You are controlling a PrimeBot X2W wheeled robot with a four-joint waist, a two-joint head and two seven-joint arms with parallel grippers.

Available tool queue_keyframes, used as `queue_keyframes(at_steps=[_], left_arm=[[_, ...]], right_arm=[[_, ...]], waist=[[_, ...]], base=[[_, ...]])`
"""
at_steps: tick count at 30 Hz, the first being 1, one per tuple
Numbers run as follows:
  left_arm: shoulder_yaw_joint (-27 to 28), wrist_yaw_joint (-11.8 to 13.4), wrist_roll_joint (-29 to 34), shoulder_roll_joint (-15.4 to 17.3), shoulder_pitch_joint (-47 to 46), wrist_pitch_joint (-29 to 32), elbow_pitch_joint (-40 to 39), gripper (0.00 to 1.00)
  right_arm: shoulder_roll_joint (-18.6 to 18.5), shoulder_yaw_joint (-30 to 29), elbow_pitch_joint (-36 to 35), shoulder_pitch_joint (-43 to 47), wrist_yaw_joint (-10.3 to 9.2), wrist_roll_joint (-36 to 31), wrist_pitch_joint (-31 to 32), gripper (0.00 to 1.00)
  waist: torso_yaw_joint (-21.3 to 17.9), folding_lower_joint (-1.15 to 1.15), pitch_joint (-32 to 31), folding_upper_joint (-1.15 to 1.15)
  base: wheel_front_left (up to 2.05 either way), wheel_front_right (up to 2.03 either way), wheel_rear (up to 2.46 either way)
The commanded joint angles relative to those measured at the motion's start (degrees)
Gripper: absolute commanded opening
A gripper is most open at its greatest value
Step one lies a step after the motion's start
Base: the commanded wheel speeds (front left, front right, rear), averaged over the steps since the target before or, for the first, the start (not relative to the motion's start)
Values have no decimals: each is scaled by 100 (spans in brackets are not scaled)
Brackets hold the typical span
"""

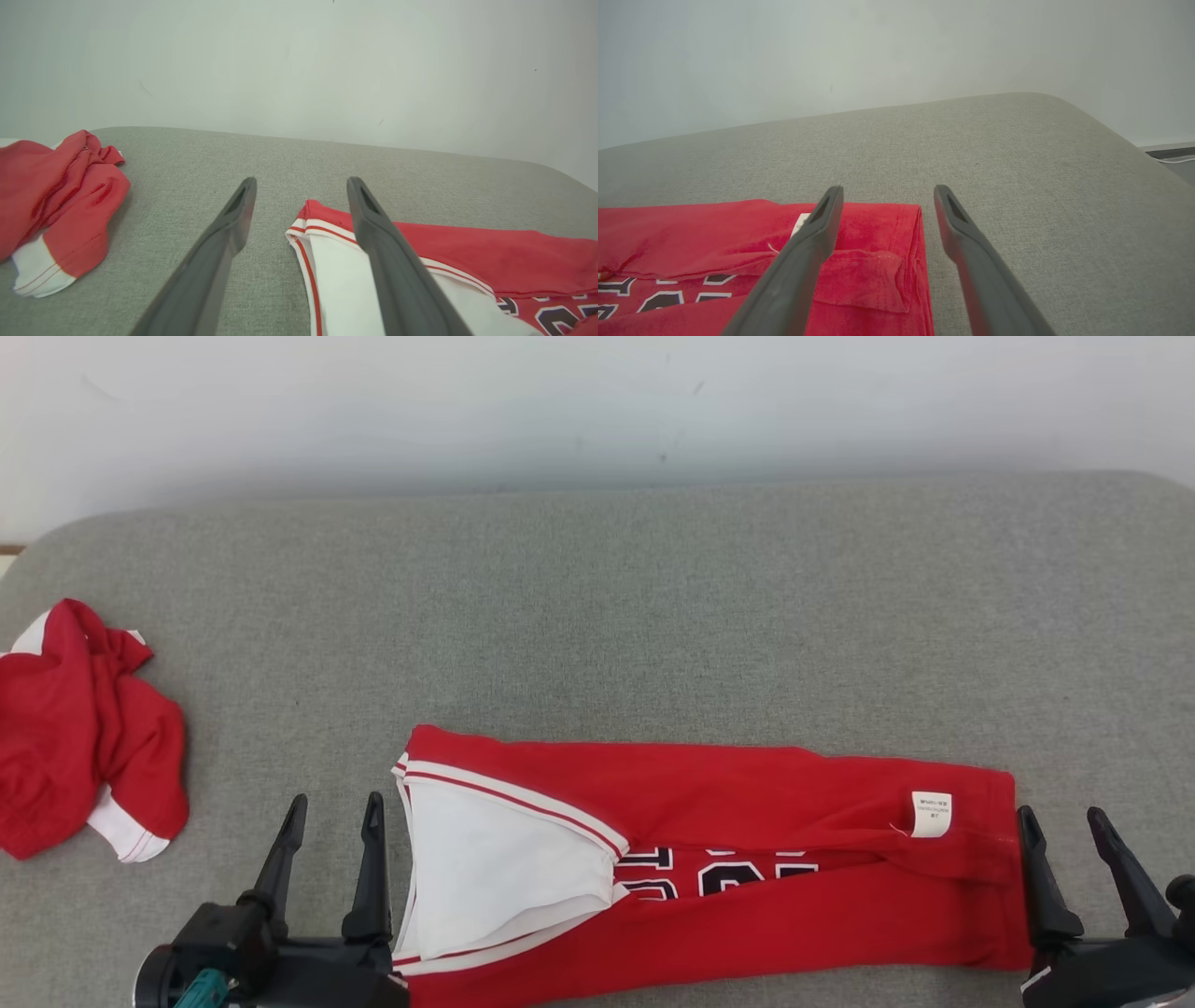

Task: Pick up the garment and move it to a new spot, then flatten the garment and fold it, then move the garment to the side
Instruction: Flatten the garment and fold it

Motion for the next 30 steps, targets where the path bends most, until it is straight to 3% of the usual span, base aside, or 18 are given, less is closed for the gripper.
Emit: queue_keyframes(at_steps=[1, 14, 21, 22, 23, 24, 30], left_arm=[[-16, -11, 54, -15, -84, -29, -8, 100], [-146, -44, 143, -82, -397, -38, 13, 100], [-132, -40, 160, -55, -427, -42, 34, 100], [-135, -39, 168, -45, -432, -42, 30, 100], [-135, -34, 170, -38, -441, -43, 23, 100], [-134, -30, 178, -33, -449, -43, 12, 100], [-99, 3, 182, -4, -442, -45, -62, 100]], right_arm=[[-44, -3, 126, -102, -2, 62, -2, 100], [-157, 537, 1862, -858, -2, 566, -421, 100], [-96, 890, 2414, -961, -3, 865, -558, 100], [-76, 938, 2442, -968, -3, 936, -574, 47], [-60, 965, 2467, -973, -3, 995, -572, 13], [-45, 989, 2462, -977, -3, 1074, -569, 0], [-98, 437, 1892, -959, -4, 1222, -621, 0]], waist=[[27, 0, 100, 0], [99, 0, 609, 0], [63, 0, 670, 0], [55, 0, 675, 0], [48, 0, 681, 0], [41, 0, 683, 0], [-39, 0, 704, 0]], base=[[0, 0, 0], [0, 0, 0], [0, 0, 0], [0, 0, 0], [0, 0, 0], [0, 0, 0], [0, 0, 0]])
